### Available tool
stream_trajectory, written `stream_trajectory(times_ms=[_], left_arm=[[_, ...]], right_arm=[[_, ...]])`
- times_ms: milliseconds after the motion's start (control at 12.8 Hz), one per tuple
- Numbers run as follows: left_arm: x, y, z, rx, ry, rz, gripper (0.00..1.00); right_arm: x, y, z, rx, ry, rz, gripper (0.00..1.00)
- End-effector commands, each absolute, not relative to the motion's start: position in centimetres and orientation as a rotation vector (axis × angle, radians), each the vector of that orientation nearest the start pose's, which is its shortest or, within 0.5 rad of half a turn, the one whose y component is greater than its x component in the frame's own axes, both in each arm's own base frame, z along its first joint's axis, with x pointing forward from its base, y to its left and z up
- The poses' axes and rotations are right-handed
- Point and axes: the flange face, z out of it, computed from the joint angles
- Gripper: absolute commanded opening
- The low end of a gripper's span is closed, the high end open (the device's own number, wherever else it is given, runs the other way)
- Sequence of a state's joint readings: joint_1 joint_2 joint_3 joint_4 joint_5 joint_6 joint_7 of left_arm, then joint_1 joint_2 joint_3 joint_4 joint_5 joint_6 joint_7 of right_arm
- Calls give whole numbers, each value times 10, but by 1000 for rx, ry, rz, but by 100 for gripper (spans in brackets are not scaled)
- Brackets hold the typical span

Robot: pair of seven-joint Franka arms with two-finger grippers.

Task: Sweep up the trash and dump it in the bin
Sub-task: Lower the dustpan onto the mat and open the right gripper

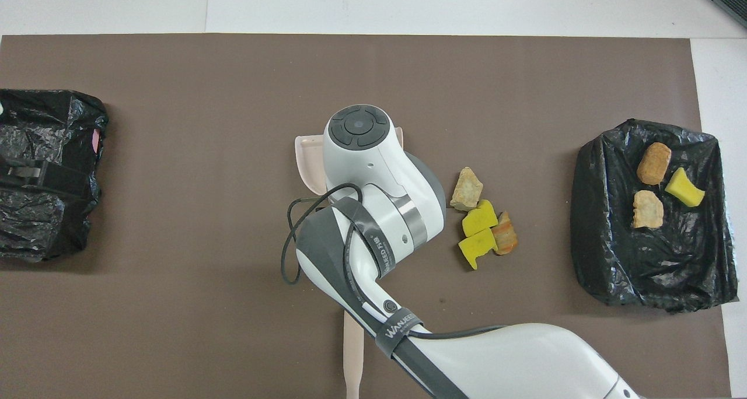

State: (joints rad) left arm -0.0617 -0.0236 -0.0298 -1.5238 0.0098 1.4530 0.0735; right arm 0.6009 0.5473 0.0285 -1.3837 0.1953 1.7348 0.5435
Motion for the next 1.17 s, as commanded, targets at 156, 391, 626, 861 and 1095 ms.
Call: stream_trajectory(times_ms=[156,391,626,861,1095], left_arm=[[528,-49,652,-3104,278,79,100],[527,-49,652,-3106,252,81,100],[528,-52,653,-3107,259,74,100],[531,-56,655,-3107,284,21,100],[539,-65,648,-3104,323,9,100]], right_arm=[[549,437,375,-3014,0,381,0],[550,435,378,-3016,-12,370,0],[553,430,377,-3021,-19,363,99],[555,426,381,-3028,-16,361,100],[559,421,395,-3009,4,326,100]])
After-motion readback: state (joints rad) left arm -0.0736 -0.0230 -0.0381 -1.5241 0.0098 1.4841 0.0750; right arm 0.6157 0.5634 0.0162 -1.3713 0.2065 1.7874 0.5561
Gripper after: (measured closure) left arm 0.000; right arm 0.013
